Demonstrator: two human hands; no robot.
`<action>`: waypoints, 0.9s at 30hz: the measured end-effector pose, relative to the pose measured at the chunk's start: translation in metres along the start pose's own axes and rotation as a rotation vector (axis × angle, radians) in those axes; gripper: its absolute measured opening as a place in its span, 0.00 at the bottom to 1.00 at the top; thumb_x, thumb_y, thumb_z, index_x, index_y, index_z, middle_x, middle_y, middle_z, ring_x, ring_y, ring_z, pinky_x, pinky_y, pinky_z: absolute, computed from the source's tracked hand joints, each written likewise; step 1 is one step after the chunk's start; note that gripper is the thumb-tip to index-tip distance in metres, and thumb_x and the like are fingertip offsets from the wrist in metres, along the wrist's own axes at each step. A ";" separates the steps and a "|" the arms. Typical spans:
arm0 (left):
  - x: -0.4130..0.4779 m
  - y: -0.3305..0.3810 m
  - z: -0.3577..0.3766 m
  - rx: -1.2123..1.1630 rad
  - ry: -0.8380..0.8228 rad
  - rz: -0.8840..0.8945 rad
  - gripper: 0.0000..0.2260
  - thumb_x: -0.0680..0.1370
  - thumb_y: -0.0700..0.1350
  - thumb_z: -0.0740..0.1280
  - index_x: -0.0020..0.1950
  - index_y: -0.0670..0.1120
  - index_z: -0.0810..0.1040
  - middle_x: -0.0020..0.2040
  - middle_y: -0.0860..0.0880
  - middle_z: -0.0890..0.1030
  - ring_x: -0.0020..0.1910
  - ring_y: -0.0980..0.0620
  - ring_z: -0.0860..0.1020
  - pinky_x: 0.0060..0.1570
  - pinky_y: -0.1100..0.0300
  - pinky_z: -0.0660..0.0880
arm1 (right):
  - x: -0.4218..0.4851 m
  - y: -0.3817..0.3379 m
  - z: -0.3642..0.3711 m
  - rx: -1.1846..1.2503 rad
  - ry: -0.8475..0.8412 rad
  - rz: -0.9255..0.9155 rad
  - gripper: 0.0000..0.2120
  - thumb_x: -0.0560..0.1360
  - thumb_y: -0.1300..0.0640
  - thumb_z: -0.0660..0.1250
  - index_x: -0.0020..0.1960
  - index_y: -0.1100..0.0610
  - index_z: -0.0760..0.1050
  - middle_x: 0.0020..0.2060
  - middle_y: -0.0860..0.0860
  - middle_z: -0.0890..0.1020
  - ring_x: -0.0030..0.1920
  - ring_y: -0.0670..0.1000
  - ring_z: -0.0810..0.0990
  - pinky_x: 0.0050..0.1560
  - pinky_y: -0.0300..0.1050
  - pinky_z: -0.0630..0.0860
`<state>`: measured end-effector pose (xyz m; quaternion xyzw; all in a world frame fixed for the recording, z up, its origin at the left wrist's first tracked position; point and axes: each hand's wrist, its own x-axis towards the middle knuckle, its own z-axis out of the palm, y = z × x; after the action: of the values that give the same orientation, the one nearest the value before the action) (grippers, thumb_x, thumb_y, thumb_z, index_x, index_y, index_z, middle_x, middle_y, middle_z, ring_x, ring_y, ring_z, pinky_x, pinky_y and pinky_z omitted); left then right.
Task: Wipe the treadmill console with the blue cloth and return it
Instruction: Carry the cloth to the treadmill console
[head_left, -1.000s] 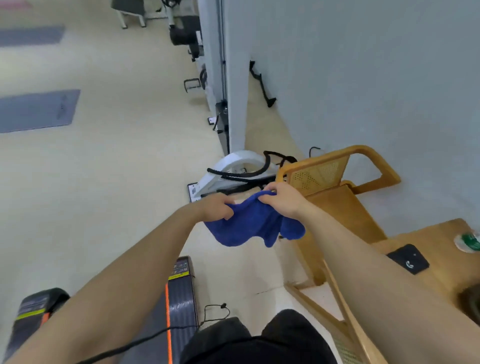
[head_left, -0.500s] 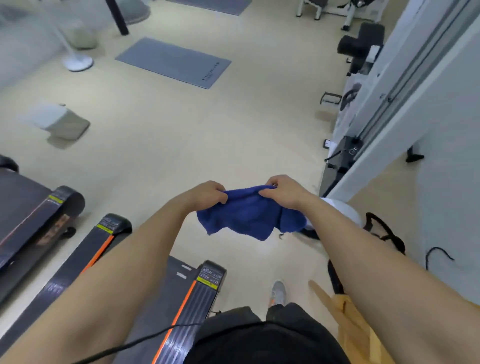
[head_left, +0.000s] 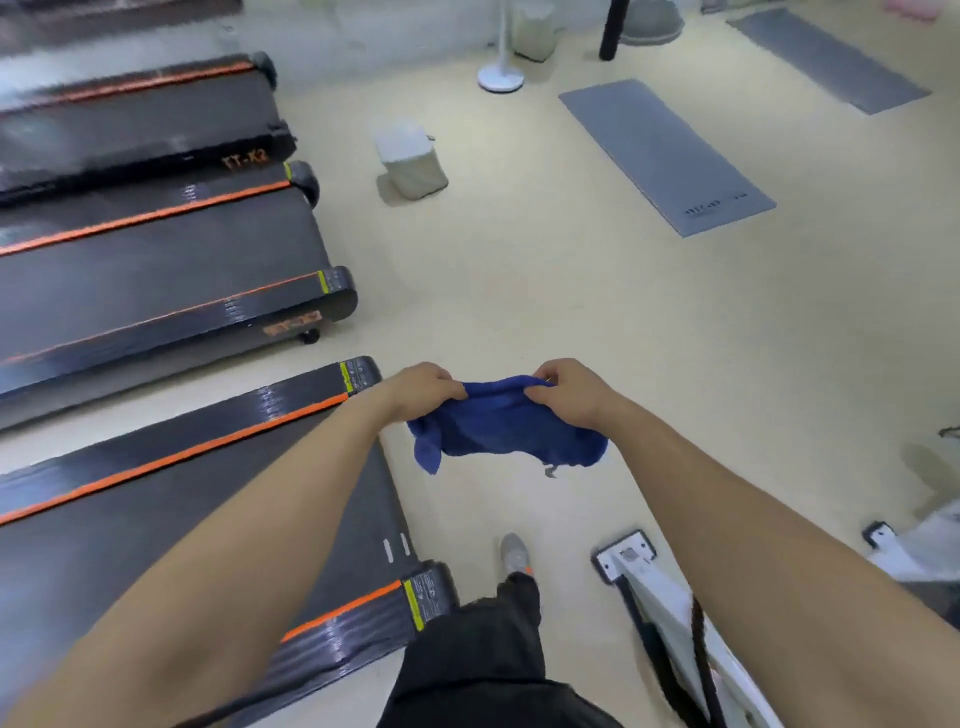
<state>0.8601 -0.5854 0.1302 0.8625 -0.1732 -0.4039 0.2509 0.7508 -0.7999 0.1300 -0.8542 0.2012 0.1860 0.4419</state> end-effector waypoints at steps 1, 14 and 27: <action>0.008 -0.006 -0.011 -0.012 0.011 -0.020 0.12 0.77 0.52 0.63 0.40 0.46 0.77 0.37 0.48 0.78 0.37 0.48 0.74 0.39 0.56 0.70 | 0.022 -0.012 -0.002 -0.030 -0.021 -0.023 0.06 0.78 0.53 0.64 0.46 0.53 0.77 0.43 0.49 0.81 0.43 0.50 0.79 0.41 0.41 0.71; -0.008 -0.142 -0.150 -0.470 0.344 -0.363 0.13 0.75 0.51 0.61 0.35 0.45 0.71 0.32 0.42 0.77 0.28 0.48 0.72 0.27 0.63 0.67 | 0.216 -0.242 0.093 -0.436 -0.460 -0.451 0.09 0.79 0.55 0.63 0.41 0.52 0.78 0.40 0.51 0.81 0.43 0.53 0.78 0.42 0.44 0.72; -0.171 -0.282 -0.210 -0.797 1.028 -0.957 0.15 0.75 0.57 0.66 0.44 0.46 0.82 0.39 0.46 0.82 0.40 0.46 0.81 0.38 0.56 0.74 | 0.230 -0.498 0.322 -0.730 -0.999 -1.059 0.11 0.77 0.55 0.65 0.39 0.59 0.77 0.34 0.51 0.78 0.38 0.51 0.75 0.36 0.45 0.68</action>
<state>0.9468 -0.2088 0.1878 0.7669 0.5088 -0.0518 0.3877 1.1547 -0.3106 0.1810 -0.7425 -0.5235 0.3653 0.2028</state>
